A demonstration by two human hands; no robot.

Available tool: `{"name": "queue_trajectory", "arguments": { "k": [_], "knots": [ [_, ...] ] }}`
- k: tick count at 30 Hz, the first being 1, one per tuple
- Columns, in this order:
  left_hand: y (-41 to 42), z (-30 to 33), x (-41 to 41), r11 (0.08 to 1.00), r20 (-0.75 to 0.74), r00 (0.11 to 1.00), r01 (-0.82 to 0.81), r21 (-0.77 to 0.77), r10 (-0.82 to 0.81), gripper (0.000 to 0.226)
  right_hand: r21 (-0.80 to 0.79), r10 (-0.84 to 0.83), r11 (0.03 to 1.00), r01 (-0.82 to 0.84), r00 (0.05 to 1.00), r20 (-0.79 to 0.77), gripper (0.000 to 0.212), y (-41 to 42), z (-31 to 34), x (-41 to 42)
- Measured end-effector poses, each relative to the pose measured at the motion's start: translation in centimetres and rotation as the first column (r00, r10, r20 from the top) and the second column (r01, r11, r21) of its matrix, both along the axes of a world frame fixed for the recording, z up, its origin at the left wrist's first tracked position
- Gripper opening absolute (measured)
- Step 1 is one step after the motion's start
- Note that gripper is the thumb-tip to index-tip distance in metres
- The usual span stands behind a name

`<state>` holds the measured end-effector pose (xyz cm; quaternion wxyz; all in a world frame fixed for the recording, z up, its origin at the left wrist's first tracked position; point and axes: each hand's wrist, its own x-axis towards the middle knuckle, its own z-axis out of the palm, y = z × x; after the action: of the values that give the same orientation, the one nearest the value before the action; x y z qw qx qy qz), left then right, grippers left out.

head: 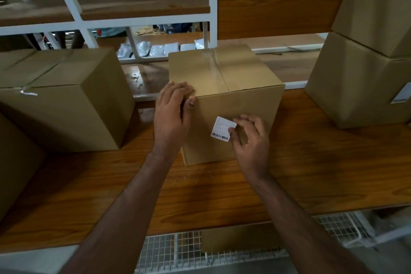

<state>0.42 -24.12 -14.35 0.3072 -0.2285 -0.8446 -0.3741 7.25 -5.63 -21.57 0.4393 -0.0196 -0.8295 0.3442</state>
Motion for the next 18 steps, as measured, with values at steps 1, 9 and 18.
{"name": "queue_trajectory", "arguments": {
  "k": [1, 9, 18],
  "knots": [
    [-0.02, -0.01, 0.02, 1.0, 0.001, 1.0, 0.001, -0.001, -0.001, 0.033, -0.012, 0.011, 1.0, -0.011, 1.0, -0.002, 0.025, 0.01, -0.01, 0.07],
    [-0.1, -0.1, -0.03, 1.0, 0.015, 1.0, 0.0, 0.0, 0.0, 0.034, -0.039, 0.025, 0.999, -0.023, 0.999, 0.042, 0.039, -0.51, 0.71, -0.17],
    [-0.19, -0.26, -0.27, 1.0, -0.007, 1.0, 0.008, 0.009, -0.008, 0.033, -0.038, 0.055, 0.998, -0.052, 0.995, 0.086, 0.05, -0.29, 0.79, 0.36]
  ]
}}
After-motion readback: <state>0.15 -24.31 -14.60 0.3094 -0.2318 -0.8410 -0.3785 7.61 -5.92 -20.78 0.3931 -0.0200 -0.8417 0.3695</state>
